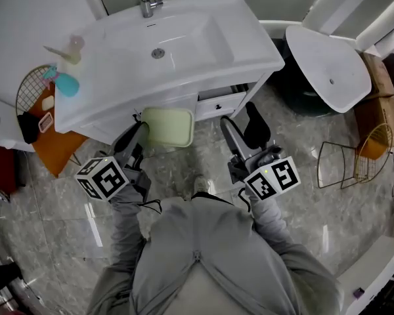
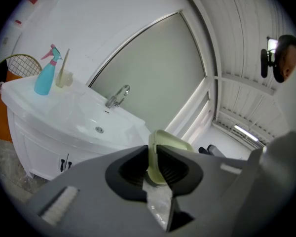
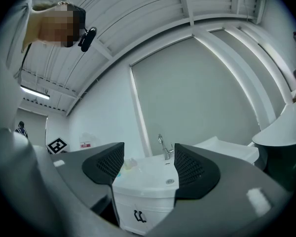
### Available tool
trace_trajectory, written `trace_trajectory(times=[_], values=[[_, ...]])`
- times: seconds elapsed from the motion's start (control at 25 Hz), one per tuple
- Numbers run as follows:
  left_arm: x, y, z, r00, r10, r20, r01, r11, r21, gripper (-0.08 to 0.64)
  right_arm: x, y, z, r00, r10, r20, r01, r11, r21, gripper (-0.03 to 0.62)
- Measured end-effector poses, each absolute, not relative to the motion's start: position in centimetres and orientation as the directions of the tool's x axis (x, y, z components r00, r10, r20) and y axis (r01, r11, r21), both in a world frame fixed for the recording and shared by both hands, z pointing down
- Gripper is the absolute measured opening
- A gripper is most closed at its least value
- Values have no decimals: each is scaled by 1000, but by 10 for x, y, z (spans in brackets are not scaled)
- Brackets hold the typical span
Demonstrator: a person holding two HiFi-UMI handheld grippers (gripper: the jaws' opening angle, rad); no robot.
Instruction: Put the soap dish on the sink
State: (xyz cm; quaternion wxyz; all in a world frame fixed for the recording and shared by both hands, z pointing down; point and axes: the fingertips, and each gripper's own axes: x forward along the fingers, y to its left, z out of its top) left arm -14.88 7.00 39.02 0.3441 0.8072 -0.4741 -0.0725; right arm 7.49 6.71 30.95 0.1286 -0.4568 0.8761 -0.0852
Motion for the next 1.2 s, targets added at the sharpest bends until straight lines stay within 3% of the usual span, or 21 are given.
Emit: trace_trajectory(times=[0.56,1.2], values=[[-119,-46,394,585,-780,223,-706,-354,614,114,102,-31,320,-514,-848,-128,-801,528,-284,302],[-98,-240,432,715,-646,266,-632,-437,640,114,104,-177,322,-349,-932,-95,-892,362,-271,302]])
